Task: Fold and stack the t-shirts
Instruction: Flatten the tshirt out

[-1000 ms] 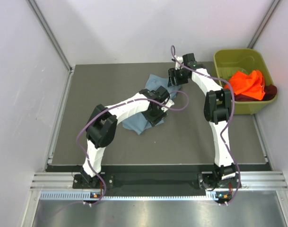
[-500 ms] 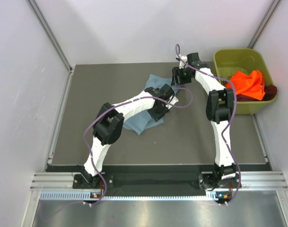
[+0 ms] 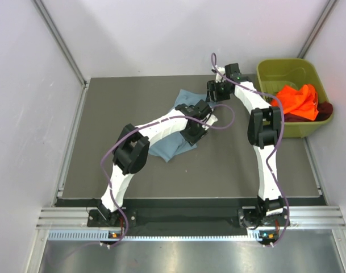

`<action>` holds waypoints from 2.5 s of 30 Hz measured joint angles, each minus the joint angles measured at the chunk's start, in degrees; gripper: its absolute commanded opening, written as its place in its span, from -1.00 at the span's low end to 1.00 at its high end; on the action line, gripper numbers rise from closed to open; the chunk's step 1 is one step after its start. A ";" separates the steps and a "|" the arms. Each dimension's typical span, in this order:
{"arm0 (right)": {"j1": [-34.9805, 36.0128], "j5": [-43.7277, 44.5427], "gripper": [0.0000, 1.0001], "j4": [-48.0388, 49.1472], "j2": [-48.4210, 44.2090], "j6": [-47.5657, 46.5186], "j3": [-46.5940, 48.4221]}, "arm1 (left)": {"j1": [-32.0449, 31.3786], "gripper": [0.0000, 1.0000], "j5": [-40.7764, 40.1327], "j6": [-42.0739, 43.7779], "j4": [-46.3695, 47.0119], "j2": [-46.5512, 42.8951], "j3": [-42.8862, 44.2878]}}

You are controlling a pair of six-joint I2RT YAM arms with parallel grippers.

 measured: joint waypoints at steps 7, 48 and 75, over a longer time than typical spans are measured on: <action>-0.26 0.07 0.31 0.00 0.00 -0.02 -0.02 | 1.05 -0.01 1.33 -1.57 0.15 3.26 0.17; 0.57 3.13 -0.18 0.07 0.02 -0.46 0.07 | 4.02 -0.08 -10.45 -1.27 2.73 -2.64 -6.93; 2.45 4.79 -1.00 -0.15 -0.90 -2.64 0.48 | 6.54 -1.00 -11.76 0.31 3.08 -4.57 -9.64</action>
